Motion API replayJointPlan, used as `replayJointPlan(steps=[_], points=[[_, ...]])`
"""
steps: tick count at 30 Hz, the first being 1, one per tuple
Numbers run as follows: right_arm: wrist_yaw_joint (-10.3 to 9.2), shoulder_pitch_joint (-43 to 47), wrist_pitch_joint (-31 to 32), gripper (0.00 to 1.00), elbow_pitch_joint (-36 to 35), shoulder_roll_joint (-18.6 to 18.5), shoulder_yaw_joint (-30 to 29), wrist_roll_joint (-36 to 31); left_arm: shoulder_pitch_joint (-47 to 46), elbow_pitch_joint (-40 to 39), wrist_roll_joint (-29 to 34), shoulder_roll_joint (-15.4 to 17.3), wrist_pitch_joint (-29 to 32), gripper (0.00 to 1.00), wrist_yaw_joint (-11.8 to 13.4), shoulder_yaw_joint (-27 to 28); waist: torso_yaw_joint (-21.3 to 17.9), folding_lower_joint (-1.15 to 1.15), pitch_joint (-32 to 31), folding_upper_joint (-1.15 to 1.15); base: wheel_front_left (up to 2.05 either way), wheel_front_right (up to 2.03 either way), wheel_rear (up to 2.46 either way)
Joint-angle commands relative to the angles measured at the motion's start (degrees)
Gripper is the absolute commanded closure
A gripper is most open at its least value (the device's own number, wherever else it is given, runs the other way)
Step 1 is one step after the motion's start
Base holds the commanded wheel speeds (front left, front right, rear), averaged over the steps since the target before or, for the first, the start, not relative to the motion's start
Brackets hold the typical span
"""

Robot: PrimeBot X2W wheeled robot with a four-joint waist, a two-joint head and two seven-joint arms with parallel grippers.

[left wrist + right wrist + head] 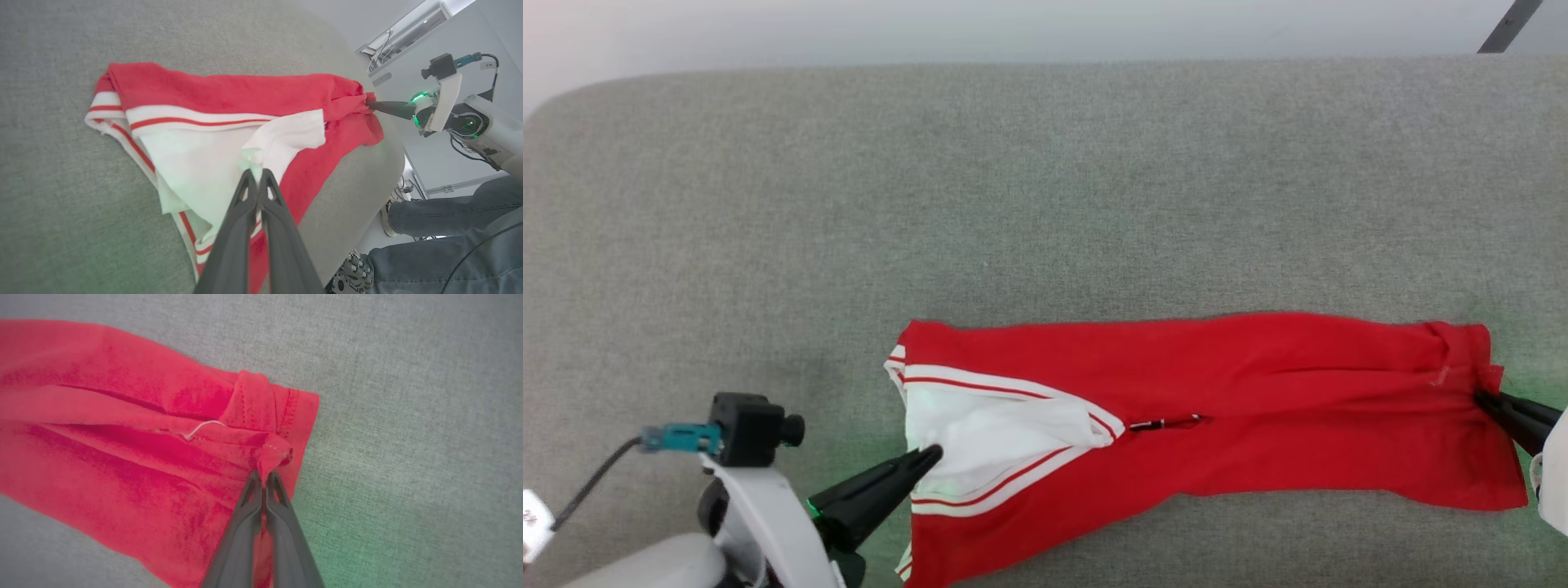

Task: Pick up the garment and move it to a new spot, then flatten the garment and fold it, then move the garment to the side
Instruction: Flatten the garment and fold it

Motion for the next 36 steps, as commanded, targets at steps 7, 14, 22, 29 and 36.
replayJointPlan(steps=[7, 14, 22, 29, 36], points=[[-0.05, 0.6, -1.5, 1.0, 3.3, 4.4, -0.6, -3.3, 1.0, 5.7, 0.8, -4.6, -0.1, 0.87, 0.1, -0.9, -0.1, 0.0, 1.1, 0.0, 0.0, 0.0, 0.0], [-0.03, 1.4, -2.0, 0.0, 2.0, 5.0, -2.8, -2.0, 1.3, 8.3, 1.3, -6.3, -1.5, 0.0, 0.1, -0.9, -0.2, 0.0, -0.6, 0.0, 0.0, 0.0, 0.0], [-0.03, 4.2, 0.7, 0.0, 0.6, 3.6, -8.3, 3.0, 4.7, 8.9, 0.2, -8.2, -4.0, 0.0, 0.1, 3.0, 2.0, 0.0, -3.1, 0.0, 0.0, 0.0, 0.0], [-0.03, 8.9, 5.5, 0.0, 4.0, 3.6, -13.1, 7.7, 12.9, 15.2, 5.5, -15.2, -4.2, 0.0, 0.5, 16.6, 6.5, 0.0, -4.0, 0.0, 0.0, 0.0, 0.0], [-0.03, 9.3, 10.2, 0.0, 7.1, 4.6, -15.1, 8.1, 20.4, 20.2, 13.2, -22.4, -4.2, 0.0, 0.0, 29.6, 9.3, 0.0, -4.2, 0.0, 0.0, 0.0, 0.0]])
